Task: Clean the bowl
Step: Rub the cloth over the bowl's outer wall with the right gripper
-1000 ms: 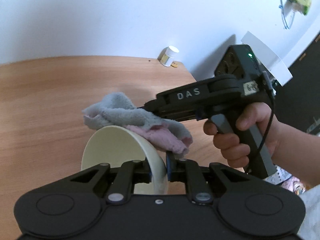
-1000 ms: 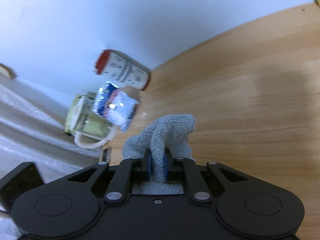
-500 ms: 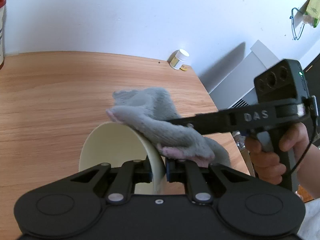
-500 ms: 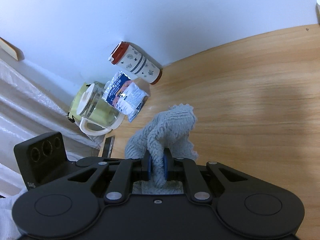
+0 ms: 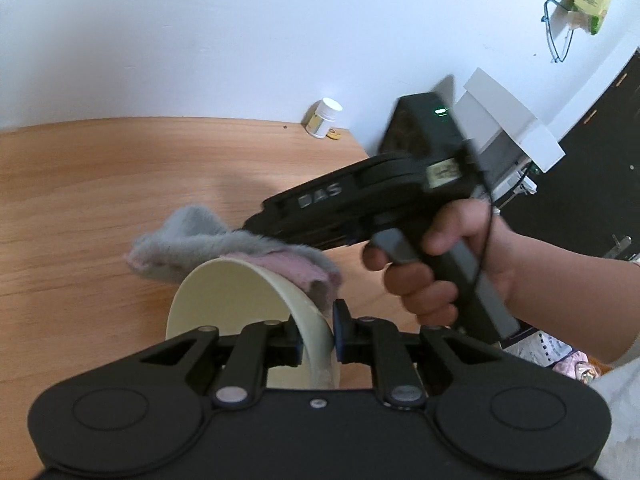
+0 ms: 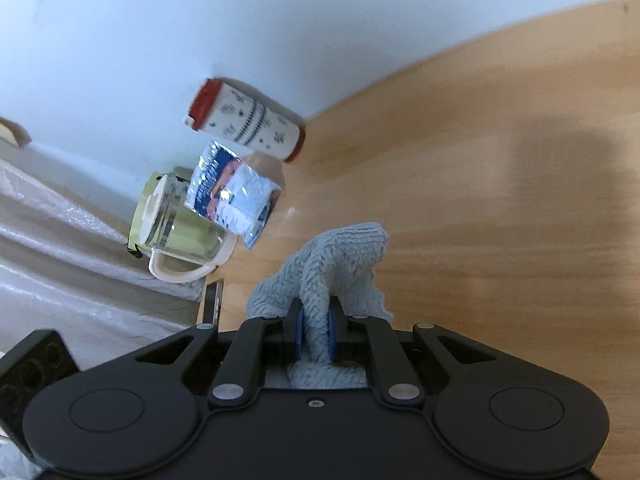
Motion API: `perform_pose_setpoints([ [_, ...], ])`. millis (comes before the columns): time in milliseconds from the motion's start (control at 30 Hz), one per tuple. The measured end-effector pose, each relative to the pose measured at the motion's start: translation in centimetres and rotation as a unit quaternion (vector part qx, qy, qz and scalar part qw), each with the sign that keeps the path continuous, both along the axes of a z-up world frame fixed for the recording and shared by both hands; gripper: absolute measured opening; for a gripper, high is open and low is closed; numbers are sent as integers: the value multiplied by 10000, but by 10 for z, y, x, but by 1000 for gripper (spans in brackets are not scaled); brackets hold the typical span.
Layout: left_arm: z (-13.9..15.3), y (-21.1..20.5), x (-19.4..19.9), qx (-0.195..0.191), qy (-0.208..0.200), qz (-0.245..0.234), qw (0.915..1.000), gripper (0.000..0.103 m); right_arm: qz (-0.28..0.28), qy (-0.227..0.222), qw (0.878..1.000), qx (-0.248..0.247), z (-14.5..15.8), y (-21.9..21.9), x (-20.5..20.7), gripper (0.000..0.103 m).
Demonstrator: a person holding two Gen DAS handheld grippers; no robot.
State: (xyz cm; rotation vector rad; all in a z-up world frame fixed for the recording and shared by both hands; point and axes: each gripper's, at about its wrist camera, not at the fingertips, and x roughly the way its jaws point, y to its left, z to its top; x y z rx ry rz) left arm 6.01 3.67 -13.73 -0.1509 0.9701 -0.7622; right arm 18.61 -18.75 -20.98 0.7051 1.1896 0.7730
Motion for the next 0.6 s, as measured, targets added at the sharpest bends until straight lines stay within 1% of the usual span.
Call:
perform_pose_setpoints([
  [100, 1, 10, -9, 44, 10, -12, 10000, 13, 47, 205, 9998, 58, -10, 4, 1, 12],
  [133, 1, 10, -8, 63, 10, -12, 10000, 13, 55, 200, 9998, 53, -9, 4, 0, 12],
  [233, -3, 5, 0, 95, 36, 38, 9999, 13, 113, 2, 9999, -5, 5, 5, -5, 12],
  [333, -4, 6, 5, 108, 51, 114, 9999, 13, 129, -247, 9996, 97, 27, 1, -14, 12],
  [367, -5, 6, 6, 112, 58, 120, 9998, 13, 149, -397, 9991, 72, 40, 0, -22, 12],
  [433, -6, 8, 8, 120, 80, 129, 9998, 13, 139, -452, 9989, 22, 45, -2, -26, 12],
  [500, -8, 9, 10, 124, 121, 134, 9998, 13, 124, -513, 9986, -24, 54, -6, -39, 12],
  [600, -8, 7, 9, 177, 112, 51, 9998, 13, 35, -439, 9990, -63, 54, -11, -48, 12],
])
